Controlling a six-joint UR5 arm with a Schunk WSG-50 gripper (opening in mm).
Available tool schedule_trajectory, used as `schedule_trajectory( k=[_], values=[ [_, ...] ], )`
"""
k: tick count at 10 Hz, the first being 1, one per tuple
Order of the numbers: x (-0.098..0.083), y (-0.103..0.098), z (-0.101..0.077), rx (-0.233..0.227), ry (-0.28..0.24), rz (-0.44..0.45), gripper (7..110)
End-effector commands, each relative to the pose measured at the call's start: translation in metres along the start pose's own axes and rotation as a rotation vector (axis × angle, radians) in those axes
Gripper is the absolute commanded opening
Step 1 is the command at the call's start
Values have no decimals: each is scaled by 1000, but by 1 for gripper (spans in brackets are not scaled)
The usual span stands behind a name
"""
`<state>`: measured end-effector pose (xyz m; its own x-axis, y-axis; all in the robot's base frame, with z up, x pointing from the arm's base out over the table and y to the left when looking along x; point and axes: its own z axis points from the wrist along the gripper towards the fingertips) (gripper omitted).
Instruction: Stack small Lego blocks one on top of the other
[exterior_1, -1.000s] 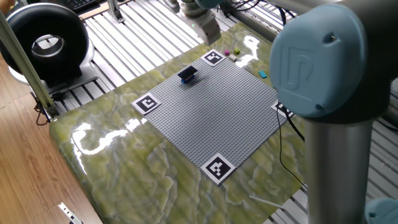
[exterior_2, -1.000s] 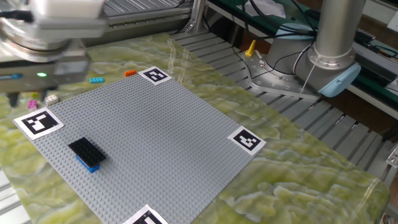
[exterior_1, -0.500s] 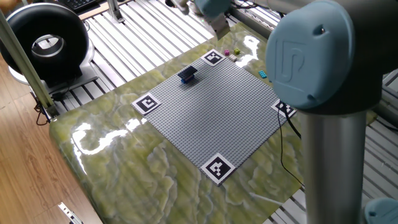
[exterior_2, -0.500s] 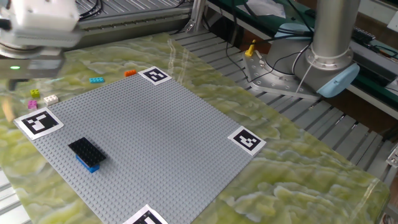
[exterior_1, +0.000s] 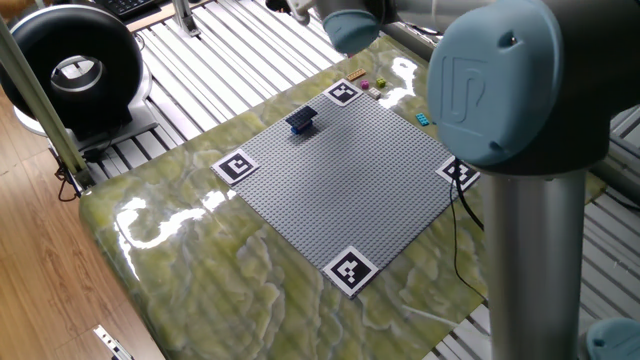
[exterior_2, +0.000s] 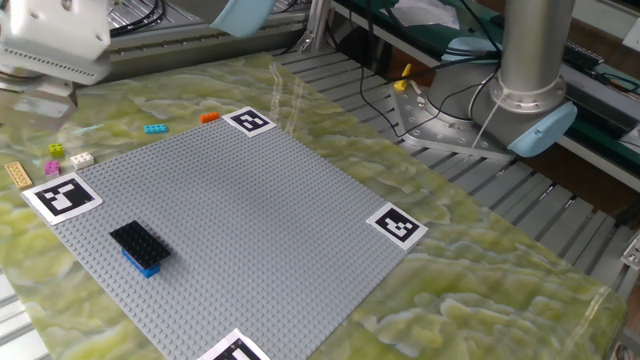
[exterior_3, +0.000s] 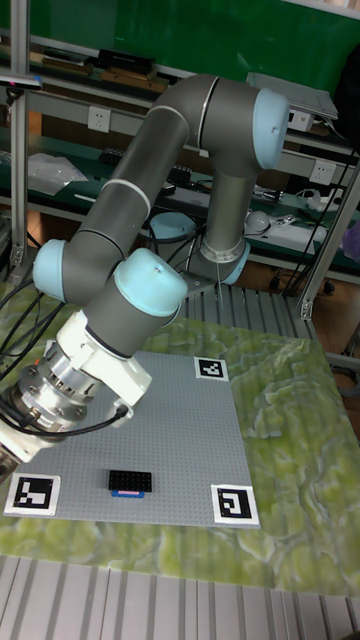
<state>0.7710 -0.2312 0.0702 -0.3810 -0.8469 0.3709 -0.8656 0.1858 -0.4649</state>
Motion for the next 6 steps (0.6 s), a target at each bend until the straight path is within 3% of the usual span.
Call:
schedule_trajectory(
  k=[1, 2, 4, 6],
  values=[
    [-22, 13, 13, -42, -96, 89, 7],
    [-27, 22, 16, -74, -113, 105, 7],
    [-40, 61, 12, -206, -189, 152, 7],
    [-19, 67, 1, -213, -160, 151, 7]
  ],
)
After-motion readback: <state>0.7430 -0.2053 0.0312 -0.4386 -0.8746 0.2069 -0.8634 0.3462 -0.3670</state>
